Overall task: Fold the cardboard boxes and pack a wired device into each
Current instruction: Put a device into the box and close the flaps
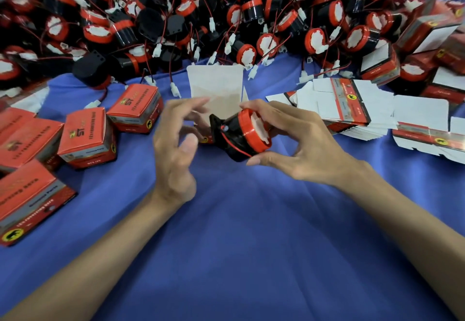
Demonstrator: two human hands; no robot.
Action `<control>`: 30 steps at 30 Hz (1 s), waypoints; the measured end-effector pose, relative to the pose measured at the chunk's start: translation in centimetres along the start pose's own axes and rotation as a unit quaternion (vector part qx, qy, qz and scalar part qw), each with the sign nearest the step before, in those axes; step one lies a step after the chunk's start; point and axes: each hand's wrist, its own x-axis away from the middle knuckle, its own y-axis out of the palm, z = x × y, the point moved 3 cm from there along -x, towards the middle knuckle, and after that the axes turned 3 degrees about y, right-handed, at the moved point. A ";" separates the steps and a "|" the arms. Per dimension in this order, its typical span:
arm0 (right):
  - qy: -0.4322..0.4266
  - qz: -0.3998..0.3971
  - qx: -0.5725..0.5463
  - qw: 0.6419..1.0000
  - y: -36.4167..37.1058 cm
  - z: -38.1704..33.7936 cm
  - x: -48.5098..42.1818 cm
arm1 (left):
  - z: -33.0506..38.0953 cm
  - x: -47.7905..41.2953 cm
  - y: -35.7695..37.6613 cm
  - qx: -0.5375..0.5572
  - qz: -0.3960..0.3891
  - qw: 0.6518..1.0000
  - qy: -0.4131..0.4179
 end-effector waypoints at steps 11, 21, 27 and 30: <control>-0.013 0.031 -0.011 0.999 0.8 -0.3 0.2 | -3.9 -0.9 0.7 -0.077 -0.091 0.965 -0.235; -0.023 -0.020 -0.012 0.999 -2.4 -2.5 -5.7 | -3.0 -0.8 0.8 -0.087 -0.086 0.968 -0.220; 0.004 -0.178 0.250 0.952 -2.4 -1.1 -8.0 | -4.0 -0.6 0.5 -0.081 -0.081 0.966 -0.231; 0.029 -0.217 0.354 0.909 -1.4 -0.8 -7.4 | -3.7 -0.6 0.6 -0.073 -0.086 0.966 -0.232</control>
